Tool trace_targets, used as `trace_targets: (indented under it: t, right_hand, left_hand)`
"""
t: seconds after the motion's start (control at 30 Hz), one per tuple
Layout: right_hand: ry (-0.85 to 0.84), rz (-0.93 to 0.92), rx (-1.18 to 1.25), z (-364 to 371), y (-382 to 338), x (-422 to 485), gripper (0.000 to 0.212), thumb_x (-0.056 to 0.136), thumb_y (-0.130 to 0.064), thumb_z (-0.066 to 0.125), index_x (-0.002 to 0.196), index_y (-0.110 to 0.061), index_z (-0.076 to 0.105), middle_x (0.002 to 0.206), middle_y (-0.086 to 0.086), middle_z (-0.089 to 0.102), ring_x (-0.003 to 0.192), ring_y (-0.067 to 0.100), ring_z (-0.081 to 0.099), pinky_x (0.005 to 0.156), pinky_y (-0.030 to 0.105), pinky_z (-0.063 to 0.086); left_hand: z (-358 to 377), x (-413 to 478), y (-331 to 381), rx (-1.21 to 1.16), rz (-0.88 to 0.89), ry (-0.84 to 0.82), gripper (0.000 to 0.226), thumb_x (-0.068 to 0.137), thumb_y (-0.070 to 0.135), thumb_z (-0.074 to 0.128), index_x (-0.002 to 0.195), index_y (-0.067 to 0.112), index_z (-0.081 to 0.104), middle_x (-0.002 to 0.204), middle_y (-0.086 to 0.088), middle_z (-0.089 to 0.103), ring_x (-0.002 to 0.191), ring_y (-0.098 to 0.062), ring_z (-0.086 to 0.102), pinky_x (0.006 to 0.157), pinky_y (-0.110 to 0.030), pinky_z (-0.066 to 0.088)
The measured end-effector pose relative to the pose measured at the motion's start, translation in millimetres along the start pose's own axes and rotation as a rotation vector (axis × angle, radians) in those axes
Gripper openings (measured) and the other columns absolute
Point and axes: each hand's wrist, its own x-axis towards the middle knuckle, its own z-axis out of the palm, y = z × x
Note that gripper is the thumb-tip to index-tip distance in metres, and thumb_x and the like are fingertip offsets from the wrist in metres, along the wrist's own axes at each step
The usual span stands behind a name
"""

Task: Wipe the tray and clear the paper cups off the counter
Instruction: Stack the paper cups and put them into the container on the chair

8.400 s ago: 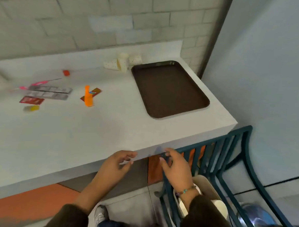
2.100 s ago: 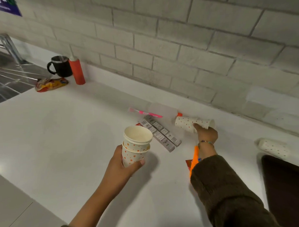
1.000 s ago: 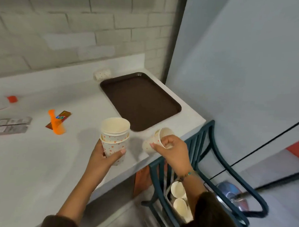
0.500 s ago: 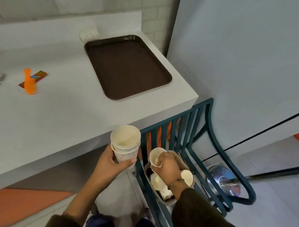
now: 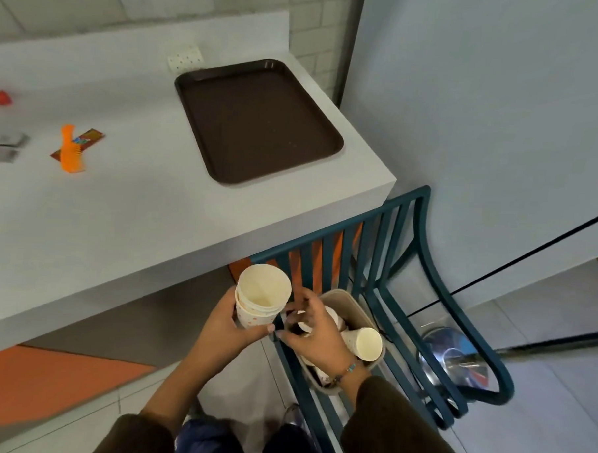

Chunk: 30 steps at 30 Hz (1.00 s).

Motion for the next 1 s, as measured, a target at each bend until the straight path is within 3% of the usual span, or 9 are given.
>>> trace_targets:
  t: [0.07,0.13,0.23,0.33,0.47,0.73,0.83,0.93,1.0]
  right_hand:
    - [-0.029,-0.031,0.086,-10,-19,-13,0.102,0.06,-0.038,0.086,0.139,-0.048,0.022,0.12,-0.029,0.053,0.113,-0.001,0.055,0.092,0.014,0.048]
    - [0.051,-0.055,0.107,-23,-35,-25,0.113,0.052,-0.042,0.088,0.14,-0.05,0.018,0.122,-0.032,0.05,0.118,-0.005,0.049,0.093,0.012,0.045]
    - [0.229,-0.067,0.083,-41,-44,-39,0.113,0.048,-0.043,0.088,0.139,-0.049,0.021,0.117,-0.023,0.055,0.115,-0.002,0.051,0.097,0.022,0.045]
    - [0.32,-0.035,0.003,-55,-38,-52,0.11,0.048,-0.046,0.086,0.138,-0.046,0.024,0.114,-0.021,0.056,0.112,-0.003,0.052,0.094,0.018,0.045]
    - [0.414,0.041,-0.143,-75,-22,-61,0.096,0.049,-0.042,0.082,0.131,-0.042,0.031,0.117,-0.021,0.052,0.107,-0.005,0.051,0.089,0.016,0.044]
    - [0.504,0.391,-0.376,-101,58,-54,0.091,0.062,-0.017,0.083,0.138,-0.019,0.032,0.136,0.009,0.037,0.119,0.03,0.047,0.096,0.04,0.043]
    - [0.416,0.519,-0.357,-94,81,-48,0.094,0.064,-0.022,0.083,0.14,-0.014,0.028,0.14,0.015,0.032,0.126,0.035,0.041,0.102,0.044,0.038]
    - [0.3,0.719,-0.497,-88,90,-45,0.114,0.063,-0.041,0.083,0.147,-0.018,0.01,0.154,0.012,0.012,0.141,0.035,0.016,0.11,0.055,0.023]
    - [0.319,0.694,-0.547,-86,82,-40,0.109,0.067,-0.046,0.078,0.148,-0.02,0.01,0.156,0.008,0.01,0.143,0.032,0.014,0.111,0.058,0.017]
  left_hand:
    - [15,4,4,-0.015,0.024,-0.037,0.069,0.066,0.018,0.083,0.117,0.039,0.043,0.111,0.023,0.054,0.101,0.008,0.055,0.073,-0.002,0.042]
    - [31,7,10,-0.049,0.07,-0.094,0.063,0.065,0.023,0.083,0.115,0.038,0.048,0.112,0.019,0.057,0.102,0.011,0.055,0.075,-0.002,0.044]
    - [57,12,13,-0.012,0.135,-0.201,0.064,0.064,0.025,0.085,0.117,0.038,0.051,0.115,0.014,0.06,0.107,0.004,0.056,0.086,-0.014,0.049]
    - [79,16,13,0.125,0.144,-0.263,0.071,0.066,0.025,0.084,0.127,0.03,0.049,0.124,0.005,0.055,0.115,-0.007,0.051,0.098,-0.028,0.045]
    - [96,19,17,0.237,0.232,-0.333,0.079,0.065,0.02,0.082,0.125,0.047,0.037,0.123,0.02,0.043,0.115,0.001,0.038,0.096,-0.016,0.031]
    - [81,23,11,0.349,0.153,-0.292,0.053,0.08,0.02,0.072,0.129,0.024,0.051,0.127,0.004,0.052,0.117,-0.009,0.046,0.095,-0.017,0.032]
    - [71,19,7,0.362,0.117,-0.28,0.047,0.082,0.02,0.069,0.127,0.024,0.054,0.121,0.007,0.053,0.109,-0.005,0.047,0.093,-0.019,0.035]
    - [62,13,6,0.36,0.1,-0.261,0.045,0.083,0.02,0.068,0.124,0.027,0.054,0.114,0.014,0.048,0.109,-0.003,0.044,0.094,-0.024,0.04]
    - [55,13,9,0.352,0.087,-0.248,0.042,0.084,0.019,0.066,0.124,0.029,0.054,0.116,0.014,0.05,0.109,-0.002,0.046,0.094,-0.022,0.037]
